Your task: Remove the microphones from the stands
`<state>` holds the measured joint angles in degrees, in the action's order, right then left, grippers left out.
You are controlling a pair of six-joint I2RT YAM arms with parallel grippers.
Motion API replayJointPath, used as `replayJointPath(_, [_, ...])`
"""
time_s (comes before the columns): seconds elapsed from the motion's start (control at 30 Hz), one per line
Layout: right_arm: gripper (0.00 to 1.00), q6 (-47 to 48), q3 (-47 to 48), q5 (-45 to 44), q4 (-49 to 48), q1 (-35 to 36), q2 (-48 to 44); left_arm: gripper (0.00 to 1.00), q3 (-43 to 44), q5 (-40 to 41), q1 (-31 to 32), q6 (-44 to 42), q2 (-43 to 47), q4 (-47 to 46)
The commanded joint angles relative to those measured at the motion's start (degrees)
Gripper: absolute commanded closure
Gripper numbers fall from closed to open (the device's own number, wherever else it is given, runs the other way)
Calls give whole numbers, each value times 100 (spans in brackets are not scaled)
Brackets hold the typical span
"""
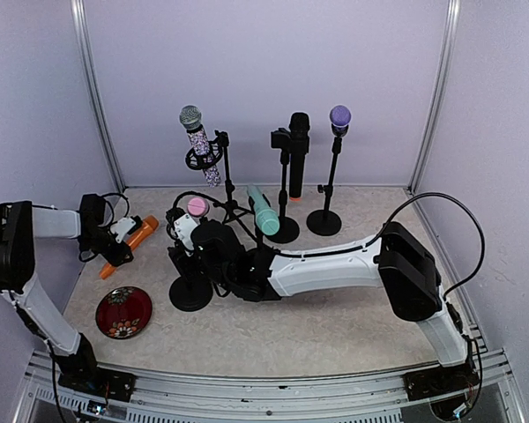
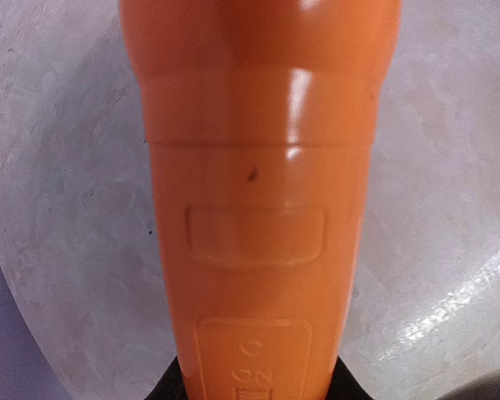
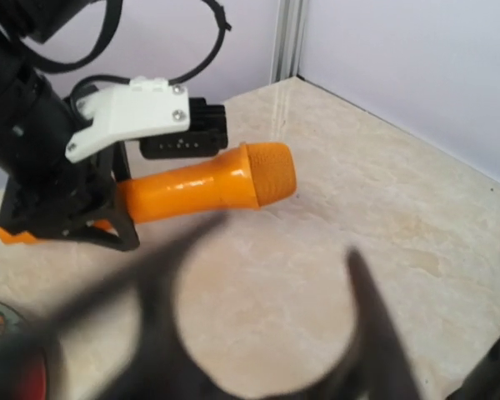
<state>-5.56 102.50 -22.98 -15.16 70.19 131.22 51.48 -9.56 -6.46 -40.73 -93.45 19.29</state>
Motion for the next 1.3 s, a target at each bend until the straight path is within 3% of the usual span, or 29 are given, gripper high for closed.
replayJointPath(0.0, [44, -10, 190, -22, -233, -6, 217, 65, 102, 480, -19, 43, -173, -441])
replayJointPath(0.17, [60, 82, 364, -67, -280, -6, 428, 65, -15, 994, -50, -96, -301, -785])
replayJointPath(0.43, [99, 152, -38, -97, -504, 75, 175, 61, -277, 1254, -208, -491, -248, -773])
replayJointPath(0.7, [100, 71, -1845, -113, -1157, 250, -1134, 52, -689, 1103, -549, -707, 39, -764])
replayJointPath(0.83, [100, 11, -2821, -90, -1261, 331, -1949, 28, -675, 987, -535, -600, 236, -711])
replayJointPath(1.07, [100, -98, -4367, -196, -1046, 422, -3553, 2, -299, 455, -530, -250, 861, -122])
replayJointPath(1.27, [100, -191, -5508, -728, -760, 417, -4750, 1, -35, -106, -508, -149, 1500, 492])
